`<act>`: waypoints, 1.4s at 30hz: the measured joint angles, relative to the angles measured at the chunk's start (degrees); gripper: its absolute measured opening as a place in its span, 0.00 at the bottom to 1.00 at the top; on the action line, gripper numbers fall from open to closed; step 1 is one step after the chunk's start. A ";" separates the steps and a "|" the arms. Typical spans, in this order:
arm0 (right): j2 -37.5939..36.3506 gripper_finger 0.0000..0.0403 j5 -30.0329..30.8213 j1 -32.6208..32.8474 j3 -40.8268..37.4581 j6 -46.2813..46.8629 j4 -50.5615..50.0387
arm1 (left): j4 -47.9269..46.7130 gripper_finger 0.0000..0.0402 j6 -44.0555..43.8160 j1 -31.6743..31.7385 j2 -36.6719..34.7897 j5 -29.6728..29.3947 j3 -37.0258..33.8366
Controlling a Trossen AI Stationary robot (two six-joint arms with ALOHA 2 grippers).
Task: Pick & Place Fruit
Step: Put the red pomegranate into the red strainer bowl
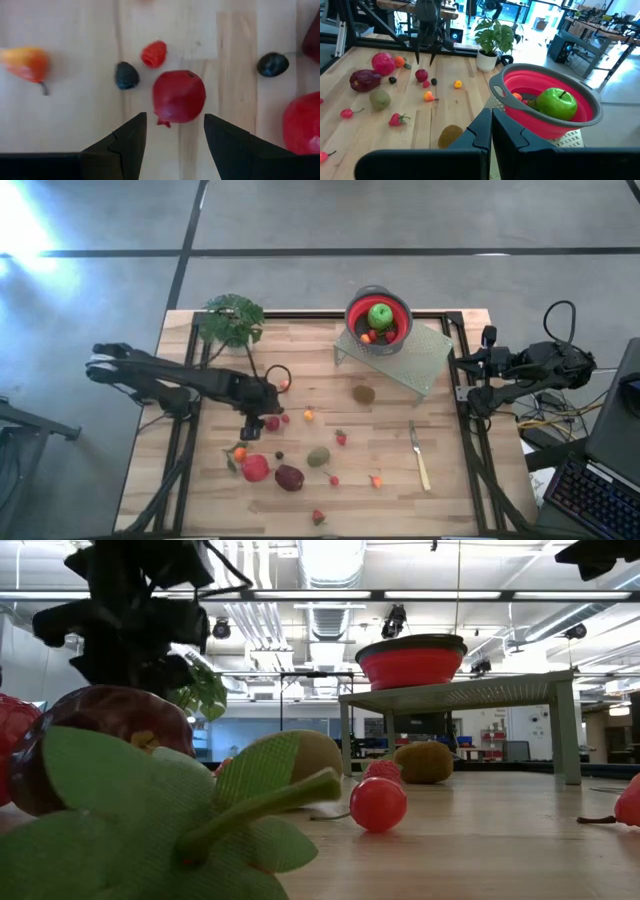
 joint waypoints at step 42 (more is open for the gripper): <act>-0.02 0.02 0.00 0.00 0.00 -0.02 0.00 | 8.27 0.72 4.21 -0.63 8.61 1.76 -0.02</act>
